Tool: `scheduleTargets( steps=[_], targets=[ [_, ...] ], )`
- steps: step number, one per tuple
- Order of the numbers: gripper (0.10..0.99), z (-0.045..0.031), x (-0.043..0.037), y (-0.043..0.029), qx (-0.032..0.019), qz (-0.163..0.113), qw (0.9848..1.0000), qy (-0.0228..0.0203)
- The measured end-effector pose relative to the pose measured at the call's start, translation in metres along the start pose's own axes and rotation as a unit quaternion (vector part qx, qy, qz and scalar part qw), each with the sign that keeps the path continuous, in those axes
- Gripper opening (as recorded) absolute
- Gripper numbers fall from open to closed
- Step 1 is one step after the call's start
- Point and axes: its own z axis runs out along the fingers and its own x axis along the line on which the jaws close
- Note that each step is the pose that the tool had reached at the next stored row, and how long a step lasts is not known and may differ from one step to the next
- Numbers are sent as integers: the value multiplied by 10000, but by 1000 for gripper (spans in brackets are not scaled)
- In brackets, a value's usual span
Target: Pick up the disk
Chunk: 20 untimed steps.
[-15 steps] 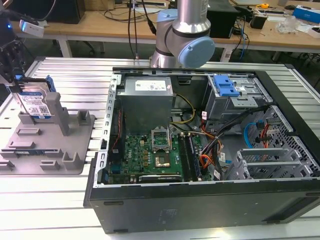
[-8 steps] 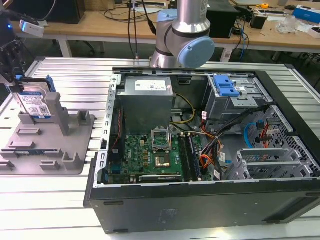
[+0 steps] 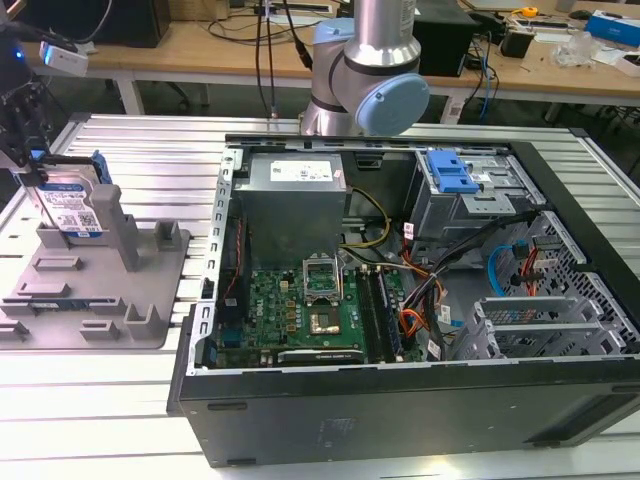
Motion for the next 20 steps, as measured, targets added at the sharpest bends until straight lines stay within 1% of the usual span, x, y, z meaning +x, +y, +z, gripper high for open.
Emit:
scheduleTargets(
  steps=[9,15,16,17,20],
  targets=[
    [455,17,37,1,0,0,10000,0],
    [455,18,38,2,0,0,10000,0],
    [439,18,38,2,-1,0,10000,-1],
    [376,18,38,1,-1,0,10000,1],
    [369,20,39,1,0,0,10000,1]
  ],
)
